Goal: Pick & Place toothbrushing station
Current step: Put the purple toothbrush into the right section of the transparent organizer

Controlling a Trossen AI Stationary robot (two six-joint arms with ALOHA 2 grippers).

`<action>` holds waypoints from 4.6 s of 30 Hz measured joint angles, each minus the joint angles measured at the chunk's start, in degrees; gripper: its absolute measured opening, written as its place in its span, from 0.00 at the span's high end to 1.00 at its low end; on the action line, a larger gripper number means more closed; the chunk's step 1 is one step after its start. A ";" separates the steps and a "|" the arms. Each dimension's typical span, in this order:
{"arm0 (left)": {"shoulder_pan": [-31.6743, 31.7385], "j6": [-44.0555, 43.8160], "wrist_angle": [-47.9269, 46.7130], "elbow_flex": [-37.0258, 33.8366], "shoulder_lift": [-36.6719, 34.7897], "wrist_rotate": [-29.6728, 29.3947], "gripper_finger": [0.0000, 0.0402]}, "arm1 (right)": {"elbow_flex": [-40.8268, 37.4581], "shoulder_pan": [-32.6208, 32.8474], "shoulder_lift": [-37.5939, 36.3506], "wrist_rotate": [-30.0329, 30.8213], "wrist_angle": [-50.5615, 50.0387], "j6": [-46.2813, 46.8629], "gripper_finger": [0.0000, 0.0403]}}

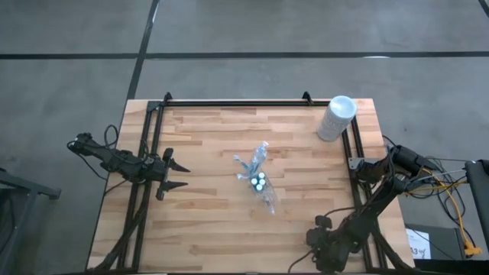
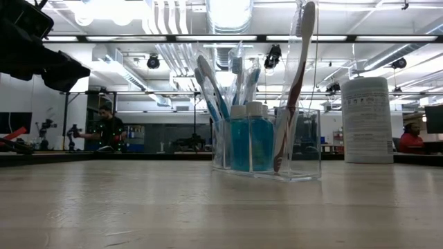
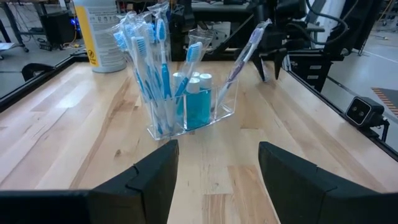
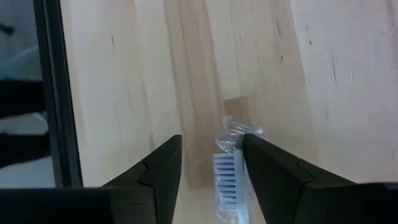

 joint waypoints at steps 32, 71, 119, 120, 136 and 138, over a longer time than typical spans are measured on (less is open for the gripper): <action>0.00 -0.02 -0.39 0.00 -0.01 0.00 0.43 | 2.00 -0.02 -1.22 0.10 -5.52 4.46 0.61; 0.02 -0.02 -0.42 0.00 -0.02 0.00 0.43 | -1.01 -0.15 -1.84 -0.86 -2.50 7.90 0.87; 0.02 0.00 -0.83 0.00 0.00 0.00 0.43 | -4.15 -23.75 -25.82 43.77 28.86 -46.19 0.87; 0.01 -0.01 -0.83 0.00 -0.01 0.00 0.43 | -4.15 -24.38 -25.56 42.98 30.24 -46.87 0.87; 0.00 0.00 -0.87 -0.02 0.00 0.00 0.43 | -4.55 -28.61 -18.79 36.64 46.68 -54.90 0.87; 0.01 -0.02 -0.83 0.00 -0.01 0.00 0.43 | -4.55 -28.71 -17.63 36.29 47.72 -54.83 0.87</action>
